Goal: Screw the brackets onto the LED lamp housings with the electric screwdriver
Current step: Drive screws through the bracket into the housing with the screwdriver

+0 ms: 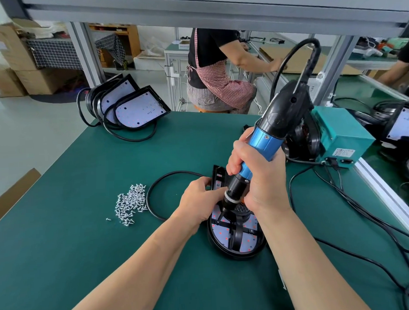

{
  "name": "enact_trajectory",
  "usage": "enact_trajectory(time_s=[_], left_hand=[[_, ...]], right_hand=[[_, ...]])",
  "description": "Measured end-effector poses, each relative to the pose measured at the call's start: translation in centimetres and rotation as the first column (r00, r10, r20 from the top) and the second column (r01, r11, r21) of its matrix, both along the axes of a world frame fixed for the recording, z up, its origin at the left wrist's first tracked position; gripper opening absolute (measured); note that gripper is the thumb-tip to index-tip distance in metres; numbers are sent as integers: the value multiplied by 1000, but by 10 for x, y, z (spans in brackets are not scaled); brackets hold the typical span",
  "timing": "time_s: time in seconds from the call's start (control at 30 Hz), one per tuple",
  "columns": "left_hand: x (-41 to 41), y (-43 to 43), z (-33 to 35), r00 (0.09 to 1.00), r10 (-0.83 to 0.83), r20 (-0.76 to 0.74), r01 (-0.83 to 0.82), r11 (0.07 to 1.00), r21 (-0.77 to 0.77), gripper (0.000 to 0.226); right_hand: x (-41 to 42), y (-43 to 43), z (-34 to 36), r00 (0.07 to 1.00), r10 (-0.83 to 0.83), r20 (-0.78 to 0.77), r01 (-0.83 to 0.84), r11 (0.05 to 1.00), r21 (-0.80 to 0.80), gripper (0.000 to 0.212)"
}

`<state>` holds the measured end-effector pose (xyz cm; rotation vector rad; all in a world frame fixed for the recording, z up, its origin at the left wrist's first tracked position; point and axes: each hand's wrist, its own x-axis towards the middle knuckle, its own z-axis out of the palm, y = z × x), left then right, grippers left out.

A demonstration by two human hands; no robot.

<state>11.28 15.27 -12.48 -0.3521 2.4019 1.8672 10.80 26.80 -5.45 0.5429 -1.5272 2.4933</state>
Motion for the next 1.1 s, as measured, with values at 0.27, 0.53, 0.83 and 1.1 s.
enact_trajectory(time_s=[0.27, 0.53, 0.83, 1.1], left_hand=[[2, 1, 2, 999, -32, -7, 32, 999, -12, 38], [-1, -3, -2, 998, -62, 9, 61, 994, 94, 30], [3, 11, 1, 1000, -21, 20, 19, 994, 110, 46], [6, 22, 11, 998, -67, -12, 59, 945, -323, 51]], right_hand=[[1, 6, 0, 986, 168, -23, -168, 986, -11, 27], [-7, 29, -4, 964, 264, -29, -261, 924, -279, 32], [-37, 80, -26, 973, 169, 155, -40, 790, -612, 13], [-48, 81, -43, 930, 224, 292, 95, 620, -779, 34]])
